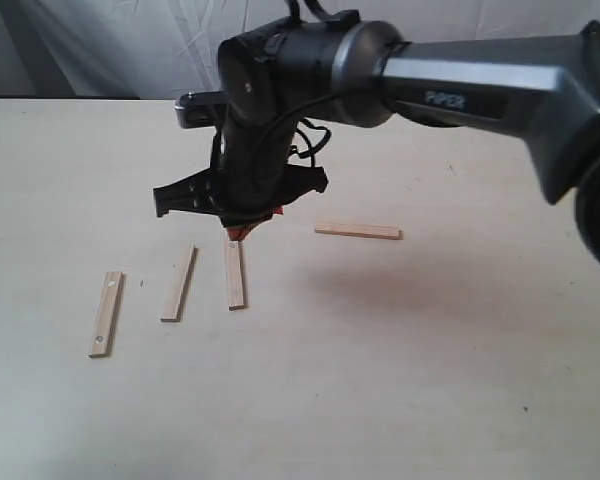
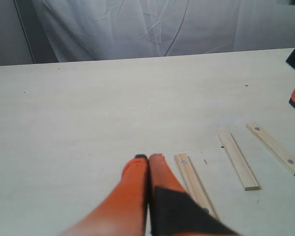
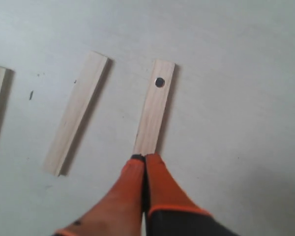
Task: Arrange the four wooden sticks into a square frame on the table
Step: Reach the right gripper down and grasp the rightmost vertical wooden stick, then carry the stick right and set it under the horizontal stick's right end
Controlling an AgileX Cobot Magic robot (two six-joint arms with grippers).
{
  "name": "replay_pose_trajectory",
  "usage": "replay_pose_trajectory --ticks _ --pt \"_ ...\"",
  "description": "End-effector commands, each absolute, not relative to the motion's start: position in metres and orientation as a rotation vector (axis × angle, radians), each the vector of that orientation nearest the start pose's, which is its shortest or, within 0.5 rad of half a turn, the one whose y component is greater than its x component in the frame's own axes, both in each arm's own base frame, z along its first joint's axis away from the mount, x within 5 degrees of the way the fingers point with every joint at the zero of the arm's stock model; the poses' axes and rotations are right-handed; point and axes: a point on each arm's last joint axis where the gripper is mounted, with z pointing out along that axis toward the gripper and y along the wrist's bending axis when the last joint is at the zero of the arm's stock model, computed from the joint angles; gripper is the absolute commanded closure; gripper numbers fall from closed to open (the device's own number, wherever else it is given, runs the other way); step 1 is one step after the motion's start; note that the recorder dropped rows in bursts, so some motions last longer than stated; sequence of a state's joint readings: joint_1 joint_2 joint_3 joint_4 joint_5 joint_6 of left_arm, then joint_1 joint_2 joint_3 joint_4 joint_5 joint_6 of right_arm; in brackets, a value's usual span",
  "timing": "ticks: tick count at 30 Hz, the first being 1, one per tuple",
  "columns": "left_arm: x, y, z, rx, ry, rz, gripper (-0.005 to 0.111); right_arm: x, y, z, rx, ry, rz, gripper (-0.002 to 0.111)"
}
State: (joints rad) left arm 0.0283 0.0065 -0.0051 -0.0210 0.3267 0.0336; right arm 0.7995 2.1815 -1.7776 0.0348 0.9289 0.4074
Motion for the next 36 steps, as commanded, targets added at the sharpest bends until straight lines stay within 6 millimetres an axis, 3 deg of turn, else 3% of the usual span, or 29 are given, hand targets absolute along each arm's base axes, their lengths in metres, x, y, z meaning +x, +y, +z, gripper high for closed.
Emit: replay_pose_trajectory --ticks 1,6,25,28,32,36 --pt "0.054 0.001 0.185 -0.012 1.797 0.021 0.107 0.333 0.35 0.178 -0.518 2.854 0.246 0.099" --pt "0.054 0.001 0.185 -0.012 1.797 0.021 0.107 0.338 0.356 0.169 -0.472 2.874 0.251 0.073" --pt "0.054 0.001 0.185 -0.012 1.797 0.021 0.107 0.34 0.364 0.116 -0.401 2.921 0.151 0.073" --pt "0.054 0.001 0.185 -0.012 1.797 0.021 0.107 0.338 0.363 0.112 -0.403 2.94 0.13 0.08" --pt "0.054 0.001 0.185 -0.012 1.797 0.021 0.107 0.337 0.362 0.122 -0.402 2.946 0.122 0.108" --pt "0.054 0.001 0.185 -0.012 1.797 0.021 0.107 0.343 0.351 0.149 -0.307 2.947 0.135 0.108"
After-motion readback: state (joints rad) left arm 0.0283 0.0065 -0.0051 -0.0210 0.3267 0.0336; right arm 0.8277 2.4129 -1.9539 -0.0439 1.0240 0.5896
